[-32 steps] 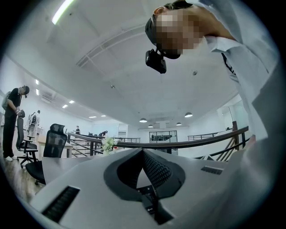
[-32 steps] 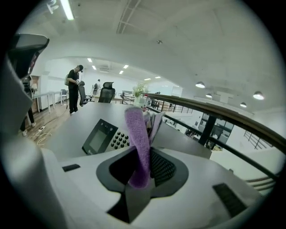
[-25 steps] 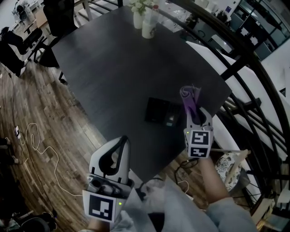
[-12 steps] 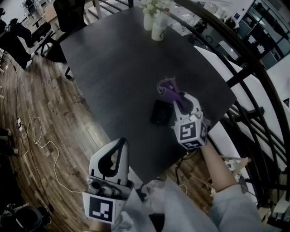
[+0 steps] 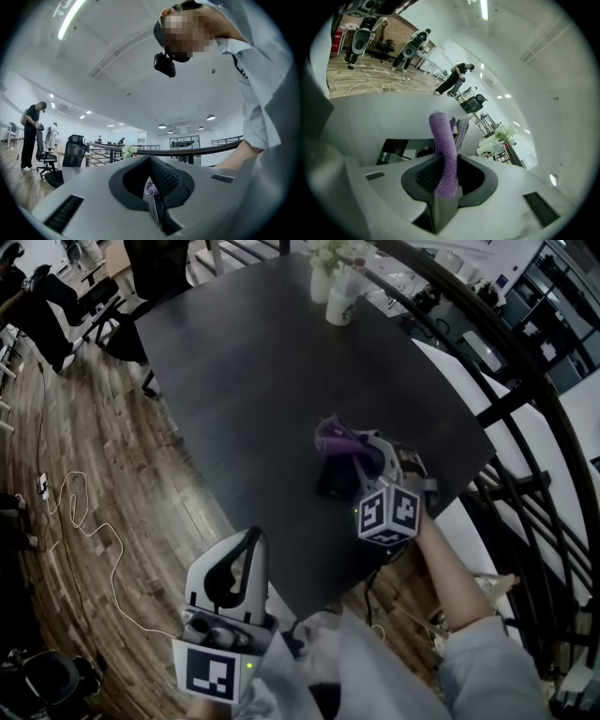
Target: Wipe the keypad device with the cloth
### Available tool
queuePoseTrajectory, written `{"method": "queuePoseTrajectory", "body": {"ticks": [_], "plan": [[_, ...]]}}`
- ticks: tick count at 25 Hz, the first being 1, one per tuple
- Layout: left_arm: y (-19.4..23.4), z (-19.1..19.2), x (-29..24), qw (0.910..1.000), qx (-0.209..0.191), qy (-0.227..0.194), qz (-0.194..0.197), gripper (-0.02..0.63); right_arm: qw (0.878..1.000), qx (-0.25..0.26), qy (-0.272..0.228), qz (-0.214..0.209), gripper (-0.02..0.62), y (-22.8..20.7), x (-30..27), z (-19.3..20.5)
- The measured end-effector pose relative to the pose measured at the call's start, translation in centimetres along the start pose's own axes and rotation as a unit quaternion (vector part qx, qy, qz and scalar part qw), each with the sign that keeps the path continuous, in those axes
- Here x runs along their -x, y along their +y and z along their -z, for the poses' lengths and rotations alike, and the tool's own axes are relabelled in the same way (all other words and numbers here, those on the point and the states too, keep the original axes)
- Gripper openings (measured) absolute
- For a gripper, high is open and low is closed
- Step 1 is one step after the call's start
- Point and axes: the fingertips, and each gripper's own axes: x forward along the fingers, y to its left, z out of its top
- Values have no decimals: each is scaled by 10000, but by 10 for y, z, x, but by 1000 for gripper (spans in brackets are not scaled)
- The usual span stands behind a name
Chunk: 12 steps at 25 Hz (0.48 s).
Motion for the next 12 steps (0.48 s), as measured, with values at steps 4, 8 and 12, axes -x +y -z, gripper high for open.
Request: {"method": "queuePoseTrajectory", "body": {"ticks": [4,8,12], "plan": [[-2,0,1,10000,-2,-2,4,11,9993,382,43,31,91,4,1,2],[-3,1,1,10000,12,-3,9,11,9990,433,121,86,91,5,3,8],[-6,-2,3,10000,-6,-35,78,11,9990,354,234,136,91,4,10,15]]}}
